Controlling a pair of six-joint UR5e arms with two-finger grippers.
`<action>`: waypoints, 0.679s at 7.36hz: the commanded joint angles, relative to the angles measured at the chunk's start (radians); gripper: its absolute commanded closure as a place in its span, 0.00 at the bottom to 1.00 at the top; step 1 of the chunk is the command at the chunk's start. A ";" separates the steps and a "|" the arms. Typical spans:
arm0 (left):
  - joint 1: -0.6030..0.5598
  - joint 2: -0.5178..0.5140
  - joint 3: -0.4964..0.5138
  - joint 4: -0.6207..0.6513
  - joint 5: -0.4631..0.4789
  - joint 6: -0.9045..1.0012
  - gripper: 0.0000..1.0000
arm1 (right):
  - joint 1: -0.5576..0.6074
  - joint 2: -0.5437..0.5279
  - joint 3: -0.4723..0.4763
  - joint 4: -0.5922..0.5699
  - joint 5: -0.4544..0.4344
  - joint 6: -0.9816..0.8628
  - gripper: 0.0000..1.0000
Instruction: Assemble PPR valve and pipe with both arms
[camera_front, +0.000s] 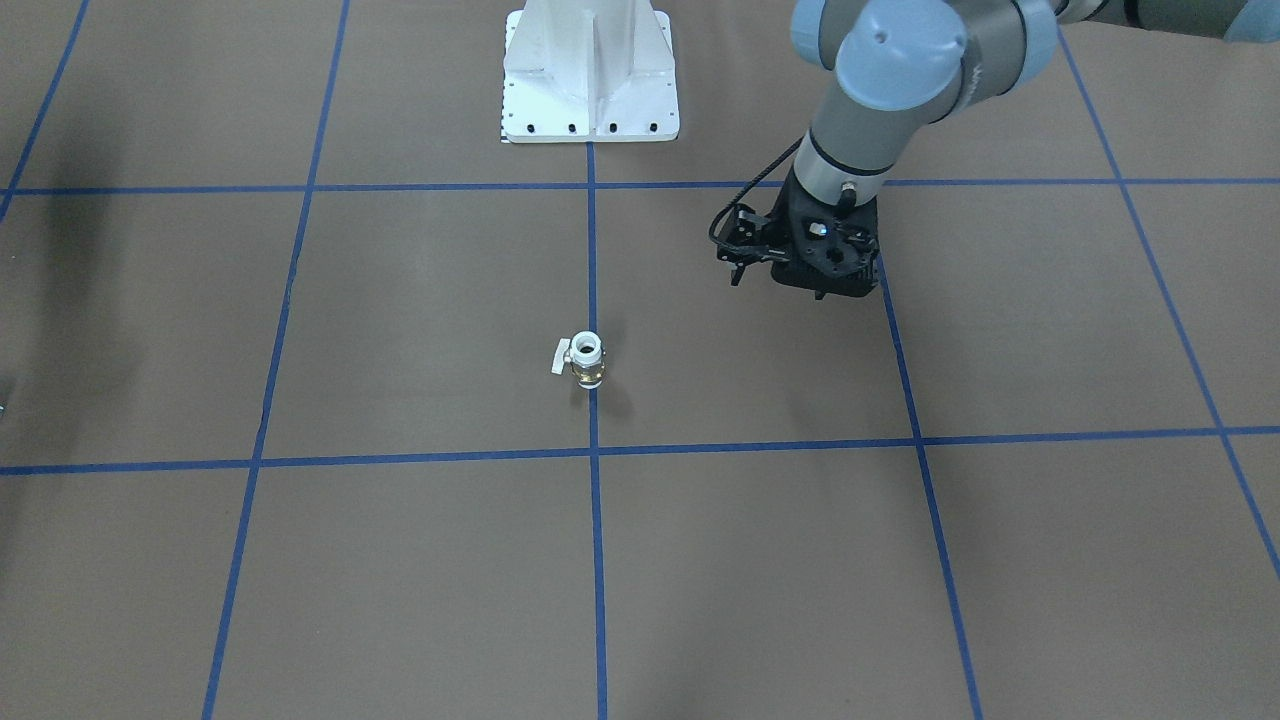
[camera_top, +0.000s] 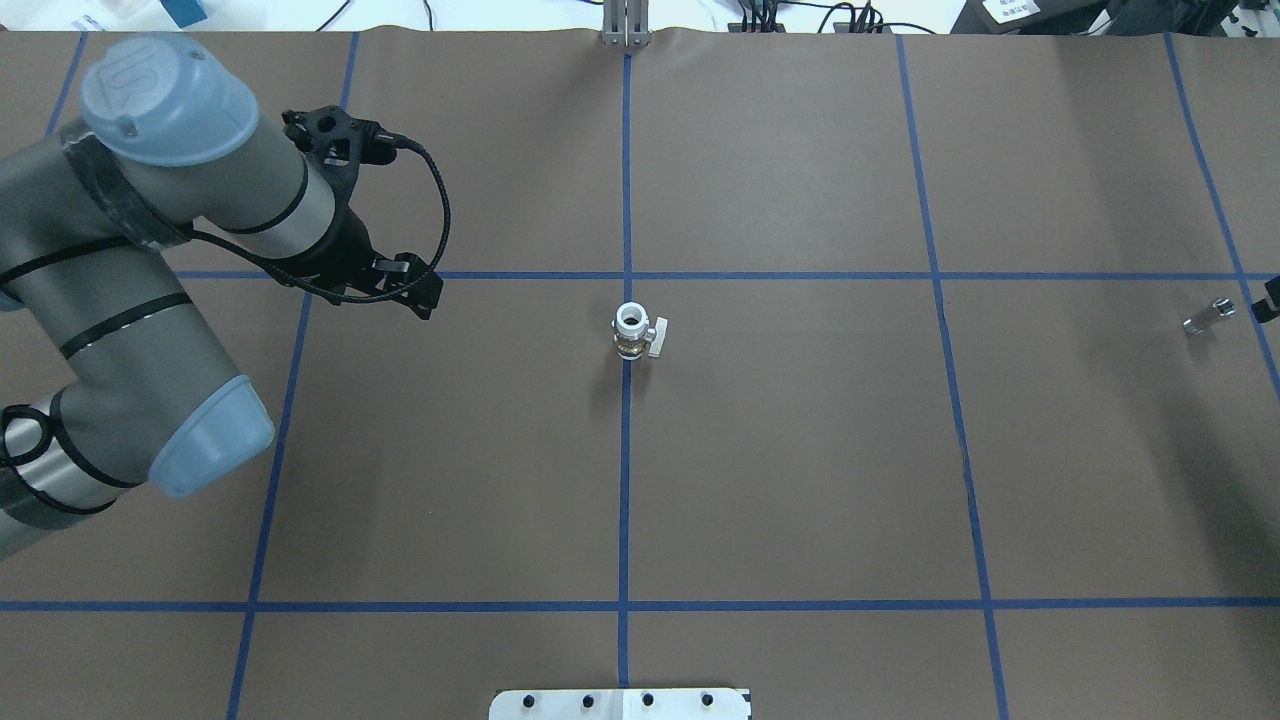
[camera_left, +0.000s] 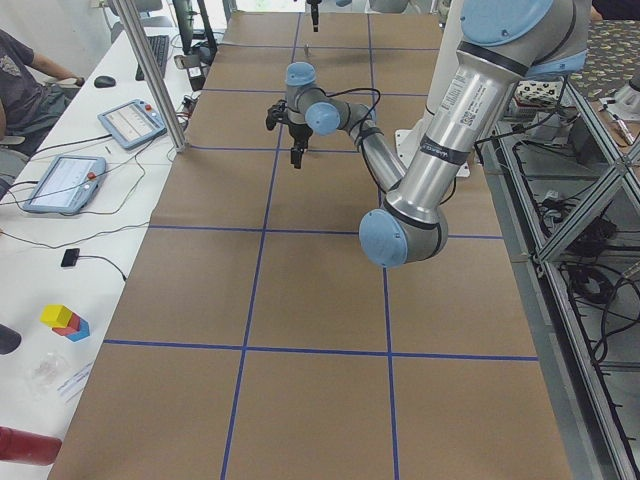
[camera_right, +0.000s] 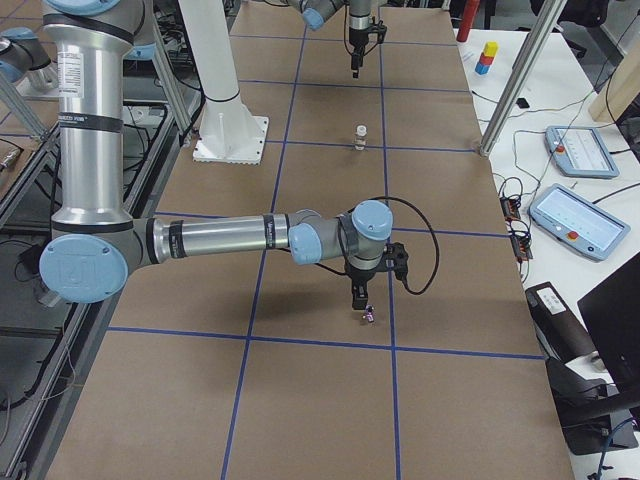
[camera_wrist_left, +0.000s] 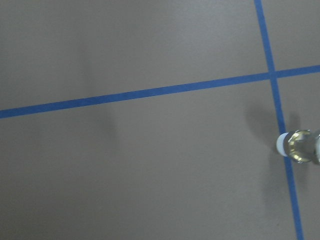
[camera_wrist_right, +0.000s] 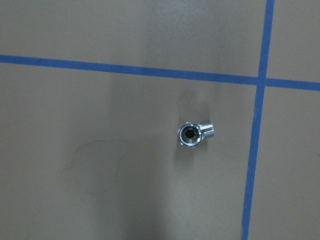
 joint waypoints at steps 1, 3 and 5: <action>-0.012 0.010 -0.025 0.034 0.000 0.016 0.00 | -0.013 0.109 -0.126 0.003 -0.008 0.092 0.03; -0.012 0.010 -0.028 0.036 0.000 0.016 0.00 | -0.014 0.118 -0.174 0.038 -0.009 0.211 0.04; -0.012 0.010 -0.027 0.036 0.000 0.016 0.00 | -0.056 0.120 -0.237 0.224 -0.058 0.428 0.09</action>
